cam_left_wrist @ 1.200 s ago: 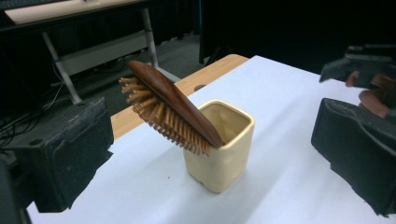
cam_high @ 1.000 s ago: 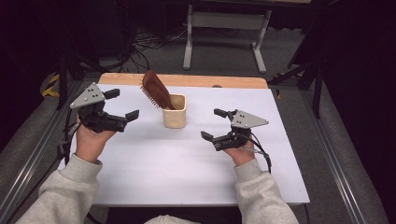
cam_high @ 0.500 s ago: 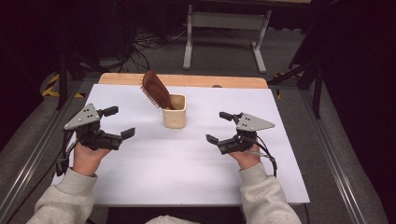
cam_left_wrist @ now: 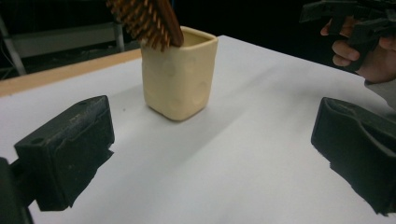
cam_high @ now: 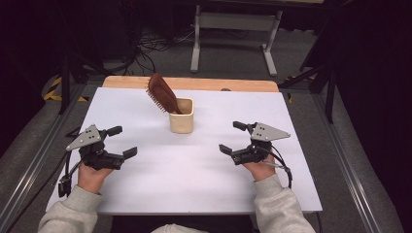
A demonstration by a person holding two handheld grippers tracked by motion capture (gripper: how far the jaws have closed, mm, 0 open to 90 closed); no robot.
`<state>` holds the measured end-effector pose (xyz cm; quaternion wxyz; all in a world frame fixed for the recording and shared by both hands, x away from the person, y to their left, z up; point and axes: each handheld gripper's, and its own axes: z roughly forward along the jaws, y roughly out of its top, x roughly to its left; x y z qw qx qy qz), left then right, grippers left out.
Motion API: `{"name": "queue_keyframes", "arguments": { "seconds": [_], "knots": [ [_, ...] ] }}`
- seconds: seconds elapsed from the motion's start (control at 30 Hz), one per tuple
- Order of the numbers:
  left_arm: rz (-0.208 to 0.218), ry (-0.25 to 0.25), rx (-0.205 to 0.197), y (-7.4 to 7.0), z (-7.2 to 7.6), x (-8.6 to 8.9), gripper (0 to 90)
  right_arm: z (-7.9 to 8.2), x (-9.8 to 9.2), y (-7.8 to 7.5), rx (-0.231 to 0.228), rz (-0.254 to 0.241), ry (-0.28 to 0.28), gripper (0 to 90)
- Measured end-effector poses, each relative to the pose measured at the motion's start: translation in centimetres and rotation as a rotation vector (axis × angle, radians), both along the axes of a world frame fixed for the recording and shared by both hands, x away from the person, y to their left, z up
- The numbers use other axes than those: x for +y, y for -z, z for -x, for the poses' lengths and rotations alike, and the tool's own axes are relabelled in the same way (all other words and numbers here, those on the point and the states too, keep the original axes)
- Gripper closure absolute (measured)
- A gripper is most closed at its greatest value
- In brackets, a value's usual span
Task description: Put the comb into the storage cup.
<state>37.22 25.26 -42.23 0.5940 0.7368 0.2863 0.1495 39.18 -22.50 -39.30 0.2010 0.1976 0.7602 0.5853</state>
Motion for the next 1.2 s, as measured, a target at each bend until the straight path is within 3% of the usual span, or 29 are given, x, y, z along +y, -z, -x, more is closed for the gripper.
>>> {"name": "queue_keyframes", "arguments": {
  "seconds": [0.1, 0.53, 0.77, 0.93, 1.2],
  "knots": [
    [-0.014, 0.005, 0.017, 1.4, 0.1, 0.0, 0.3, 0.2, -0.2, 0.4, 0.013, 0.005, 0.001, 5.3],
    [-0.018, 0.014, 0.050, 3.8, 0.4, 0.4, 0.2, 0.6, -0.6, 1.9, 0.040, 0.024, 0.024, 5.2],
    [-0.027, -0.003, 0.049, 4.0, 0.2, 0.4, 0.2, 1.1, -1.0, 3.2, 0.056, 0.035, 0.047, 5.1],
    [-0.046, 0.004, 0.019, 3.9, 0.4, 0.2, 0.1, 1.4, -1.2, 4.0, 0.068, 0.024, 0.055, 5.1],
    [-0.033, 0.015, 0.010, 3.8, 0.4, 0.4, 0.0, 1.3, -1.1, 4.2, 0.070, 0.026, 0.055, 5.0]
  ]
}}
